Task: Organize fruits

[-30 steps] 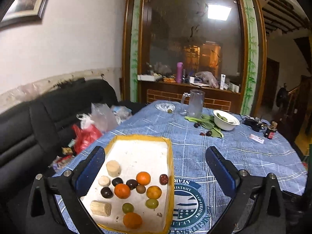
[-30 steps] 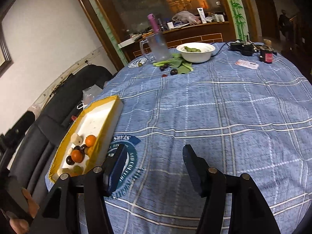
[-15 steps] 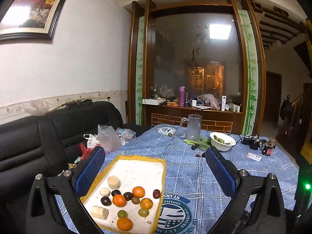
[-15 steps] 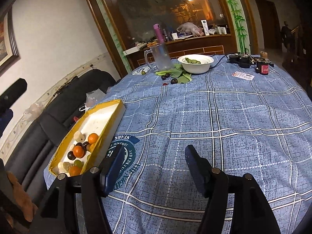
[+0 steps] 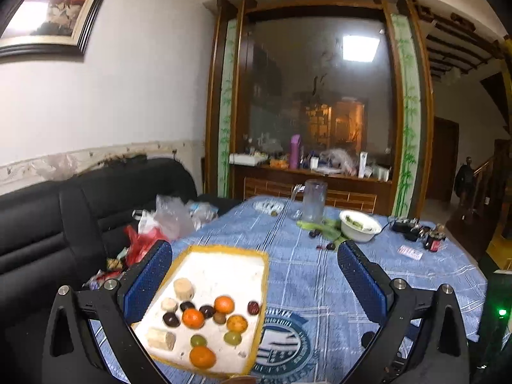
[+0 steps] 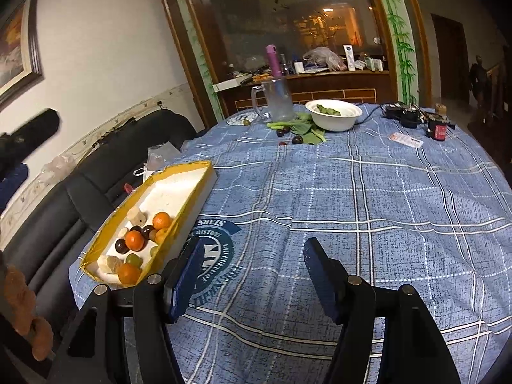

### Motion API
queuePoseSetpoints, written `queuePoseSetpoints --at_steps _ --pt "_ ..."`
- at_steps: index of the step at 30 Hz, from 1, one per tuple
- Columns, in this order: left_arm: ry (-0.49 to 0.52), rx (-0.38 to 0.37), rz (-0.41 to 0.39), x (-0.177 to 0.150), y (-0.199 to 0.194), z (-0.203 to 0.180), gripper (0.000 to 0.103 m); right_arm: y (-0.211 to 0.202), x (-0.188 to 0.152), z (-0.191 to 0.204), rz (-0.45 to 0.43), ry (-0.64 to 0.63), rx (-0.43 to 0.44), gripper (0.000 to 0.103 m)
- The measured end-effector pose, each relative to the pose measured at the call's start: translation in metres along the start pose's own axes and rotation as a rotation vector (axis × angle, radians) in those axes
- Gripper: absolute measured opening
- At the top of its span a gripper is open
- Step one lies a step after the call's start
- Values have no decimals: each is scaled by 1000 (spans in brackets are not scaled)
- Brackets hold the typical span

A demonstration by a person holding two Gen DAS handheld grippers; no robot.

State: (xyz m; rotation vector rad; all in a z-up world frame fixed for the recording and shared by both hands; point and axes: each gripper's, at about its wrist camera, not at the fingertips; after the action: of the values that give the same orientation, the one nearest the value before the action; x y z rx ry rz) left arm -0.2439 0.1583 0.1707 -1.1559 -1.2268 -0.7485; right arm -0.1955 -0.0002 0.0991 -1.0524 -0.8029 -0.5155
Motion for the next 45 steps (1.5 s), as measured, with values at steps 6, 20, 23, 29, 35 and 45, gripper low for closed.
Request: queuePoseSetpoints --at_steps 6,20,23,29,35,45 --pt "3 83 139 -9 26 18 103 8 -2 22 -2 -64 8 83" --pt "-64 103 318 -34 56 58 103 30 -14 80 66 -255 -16 85" --pt "-86 100 346 -39 61 67 103 38 -15 89 91 -281 -24 85" --pt "-124 104 388 -45 69 82 103 47 -20 102 117 -310 -27 85" --pt "-136 113 407 -49 72 90 103 52 -23 114 131 -340 -22 86" --pt "-152 114 434 -53 76 99 103 61 -23 123 155 -351 -14 86"
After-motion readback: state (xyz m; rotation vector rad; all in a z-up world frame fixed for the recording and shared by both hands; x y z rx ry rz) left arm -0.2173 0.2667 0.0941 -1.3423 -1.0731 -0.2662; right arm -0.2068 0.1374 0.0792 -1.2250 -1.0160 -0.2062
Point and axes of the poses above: each gripper's, at about its wrist camera, not at the fingertips, and y roughly the way its jaws point, z to its left, x to its top, and after that the axes turned 1 degree about -y, right-handed
